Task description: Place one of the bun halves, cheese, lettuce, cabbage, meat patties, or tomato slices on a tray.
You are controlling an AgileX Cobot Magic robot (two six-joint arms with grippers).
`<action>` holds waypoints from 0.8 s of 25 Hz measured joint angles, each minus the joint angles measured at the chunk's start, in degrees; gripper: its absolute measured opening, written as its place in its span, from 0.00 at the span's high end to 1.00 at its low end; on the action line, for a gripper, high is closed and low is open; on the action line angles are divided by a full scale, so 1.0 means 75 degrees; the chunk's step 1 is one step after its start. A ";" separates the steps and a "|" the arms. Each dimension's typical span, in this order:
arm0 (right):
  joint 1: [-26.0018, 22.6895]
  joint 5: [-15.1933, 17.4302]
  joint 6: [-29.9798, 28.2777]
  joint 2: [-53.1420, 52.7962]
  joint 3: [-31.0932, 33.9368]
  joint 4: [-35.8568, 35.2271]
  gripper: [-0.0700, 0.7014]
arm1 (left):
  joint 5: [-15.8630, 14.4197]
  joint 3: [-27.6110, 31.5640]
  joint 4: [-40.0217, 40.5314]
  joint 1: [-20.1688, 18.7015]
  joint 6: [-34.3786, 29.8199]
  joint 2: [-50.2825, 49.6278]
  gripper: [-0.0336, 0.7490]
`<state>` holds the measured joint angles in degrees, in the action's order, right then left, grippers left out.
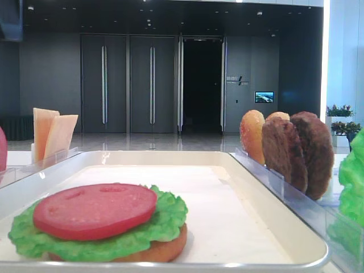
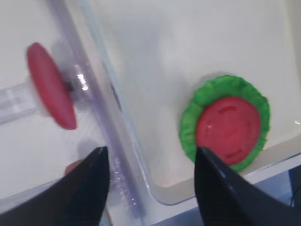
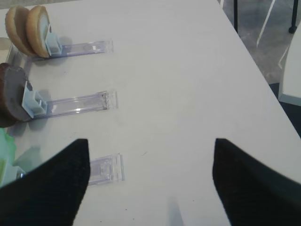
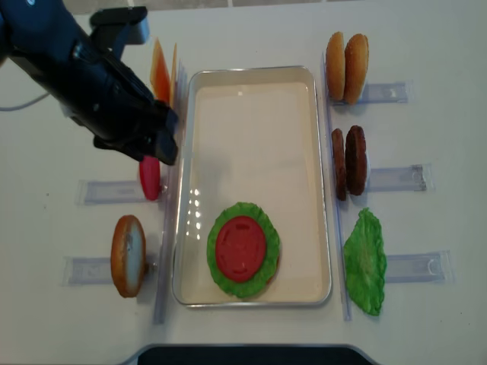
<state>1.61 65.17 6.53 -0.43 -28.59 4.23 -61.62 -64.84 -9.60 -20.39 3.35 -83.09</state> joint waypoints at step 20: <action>0.0000 0.0000 0.0000 0.0000 0.0000 0.0000 0.21 | -0.1094 0.0166 0.1943 0.2781 0.0115 0.0904 0.40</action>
<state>1.61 65.17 6.53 -0.43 -28.59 4.23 -69.83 -63.60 4.97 0.47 4.22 -76.31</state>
